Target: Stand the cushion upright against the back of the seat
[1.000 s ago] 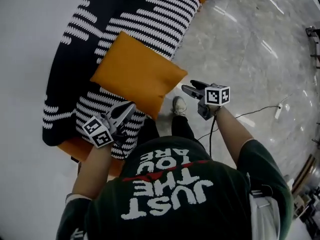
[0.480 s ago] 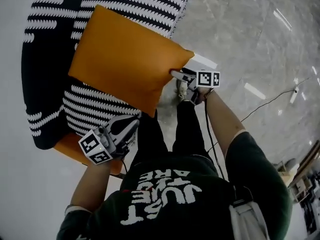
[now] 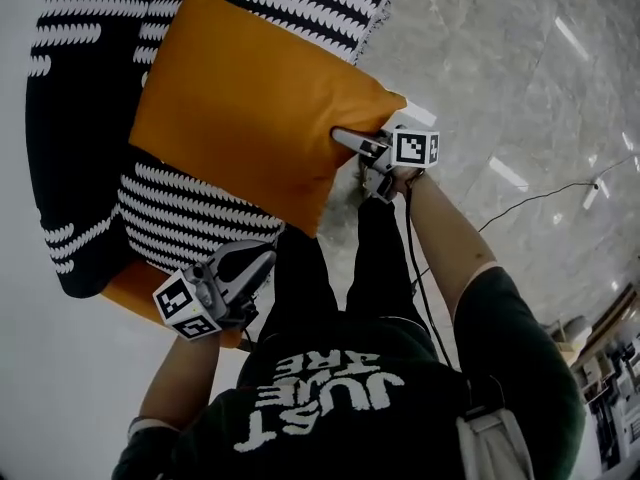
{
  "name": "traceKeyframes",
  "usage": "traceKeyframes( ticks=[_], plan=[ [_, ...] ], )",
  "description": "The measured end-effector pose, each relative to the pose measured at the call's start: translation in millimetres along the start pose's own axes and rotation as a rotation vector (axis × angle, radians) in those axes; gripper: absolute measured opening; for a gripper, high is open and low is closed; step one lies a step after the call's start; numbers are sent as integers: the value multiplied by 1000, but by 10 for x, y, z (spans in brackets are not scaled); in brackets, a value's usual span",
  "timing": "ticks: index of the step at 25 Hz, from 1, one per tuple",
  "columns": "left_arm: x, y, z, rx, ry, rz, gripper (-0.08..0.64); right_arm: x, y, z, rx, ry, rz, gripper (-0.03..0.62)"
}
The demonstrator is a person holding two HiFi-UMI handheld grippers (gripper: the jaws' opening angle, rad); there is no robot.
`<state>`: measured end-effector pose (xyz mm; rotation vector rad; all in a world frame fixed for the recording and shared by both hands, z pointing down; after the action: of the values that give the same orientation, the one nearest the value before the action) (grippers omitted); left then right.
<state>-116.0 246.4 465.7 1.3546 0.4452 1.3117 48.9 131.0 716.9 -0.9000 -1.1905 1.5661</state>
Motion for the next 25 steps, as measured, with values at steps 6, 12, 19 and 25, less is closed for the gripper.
traceKeyframes(
  ticks=[6,12,19,25],
  plan=[
    [57,43,-45,-14,-24,-8,11,53,-13,-21,32,10,-20,290],
    [-271,-193,-173,-16,-70,24,12,-247,771,85,-46,33,-75,189],
    [-897,-760,-195,-16,-116,95,11,-691,2189,103,-139,116,-217,147],
    [-1068,-1102,-248,-9,-171,158,12,-883,2875,-168,-87,200,-387,135]
  ],
)
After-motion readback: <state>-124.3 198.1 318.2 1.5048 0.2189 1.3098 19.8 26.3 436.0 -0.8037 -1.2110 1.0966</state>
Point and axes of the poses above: the fingertips, and each gripper's own axes: z forward along the fingers, y to its left, x out of its underside, the point moved 3 cm from there along -z, backward along the fingers, and after that the axes turned 3 degrees about -x, right-handed, at the moved point
